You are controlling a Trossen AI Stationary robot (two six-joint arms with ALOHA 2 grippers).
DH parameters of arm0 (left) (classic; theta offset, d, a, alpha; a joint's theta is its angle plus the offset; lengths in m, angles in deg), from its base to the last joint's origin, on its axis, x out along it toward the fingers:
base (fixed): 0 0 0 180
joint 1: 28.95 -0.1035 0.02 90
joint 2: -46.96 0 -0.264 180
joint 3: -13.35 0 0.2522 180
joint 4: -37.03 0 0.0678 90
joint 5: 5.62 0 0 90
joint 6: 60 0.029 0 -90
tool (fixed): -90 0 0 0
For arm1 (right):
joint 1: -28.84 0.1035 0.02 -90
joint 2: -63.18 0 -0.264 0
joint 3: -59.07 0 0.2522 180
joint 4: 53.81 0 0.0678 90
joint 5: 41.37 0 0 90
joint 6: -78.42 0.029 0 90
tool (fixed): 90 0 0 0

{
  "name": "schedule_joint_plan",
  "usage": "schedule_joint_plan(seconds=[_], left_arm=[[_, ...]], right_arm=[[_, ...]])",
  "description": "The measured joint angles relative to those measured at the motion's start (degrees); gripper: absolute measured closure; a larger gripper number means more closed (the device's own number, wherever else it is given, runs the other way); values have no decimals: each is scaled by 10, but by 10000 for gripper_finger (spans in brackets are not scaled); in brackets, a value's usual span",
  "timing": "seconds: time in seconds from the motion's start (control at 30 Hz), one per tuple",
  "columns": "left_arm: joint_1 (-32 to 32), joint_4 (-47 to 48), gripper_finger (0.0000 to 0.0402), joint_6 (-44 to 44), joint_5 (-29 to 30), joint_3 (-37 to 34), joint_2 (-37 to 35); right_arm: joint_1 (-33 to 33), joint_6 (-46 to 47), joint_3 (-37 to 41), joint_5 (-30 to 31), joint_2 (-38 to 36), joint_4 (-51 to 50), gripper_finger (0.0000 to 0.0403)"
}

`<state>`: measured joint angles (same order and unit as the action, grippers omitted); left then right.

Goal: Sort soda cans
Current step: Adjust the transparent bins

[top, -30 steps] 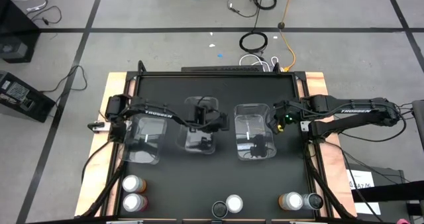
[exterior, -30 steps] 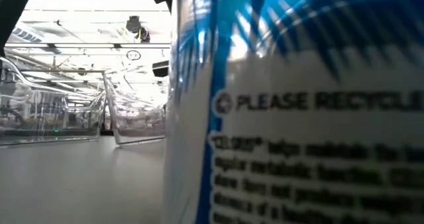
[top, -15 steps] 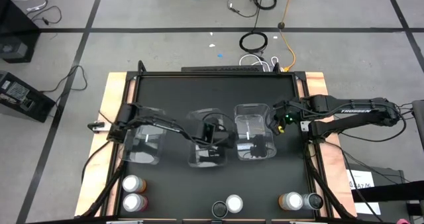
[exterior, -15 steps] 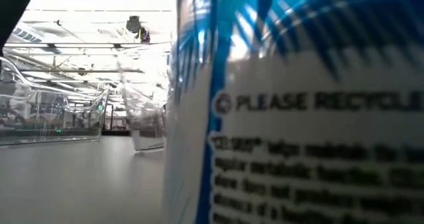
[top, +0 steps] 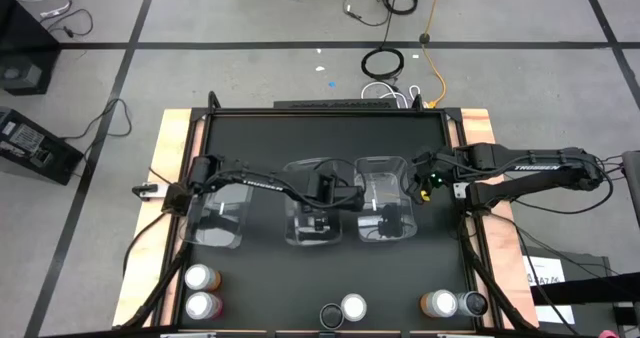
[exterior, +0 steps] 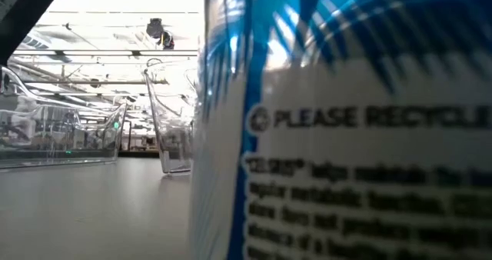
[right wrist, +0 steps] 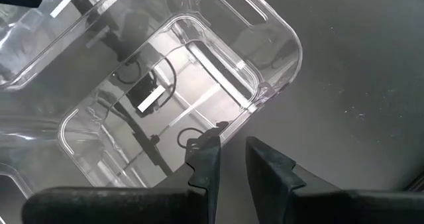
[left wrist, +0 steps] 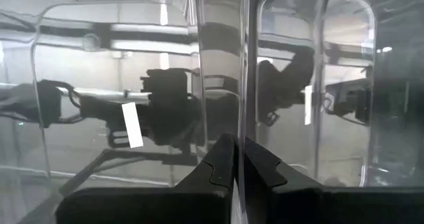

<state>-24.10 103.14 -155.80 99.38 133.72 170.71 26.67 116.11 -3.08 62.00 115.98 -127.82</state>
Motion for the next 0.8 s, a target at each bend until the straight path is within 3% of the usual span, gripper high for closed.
schedule_joint_plan(seconds=[0.8], left_arm=[[-10, -41, 365, 33, 3, 0, 0]], right_arm=[[0, -14, 0, 0, 0, 0, 337]])
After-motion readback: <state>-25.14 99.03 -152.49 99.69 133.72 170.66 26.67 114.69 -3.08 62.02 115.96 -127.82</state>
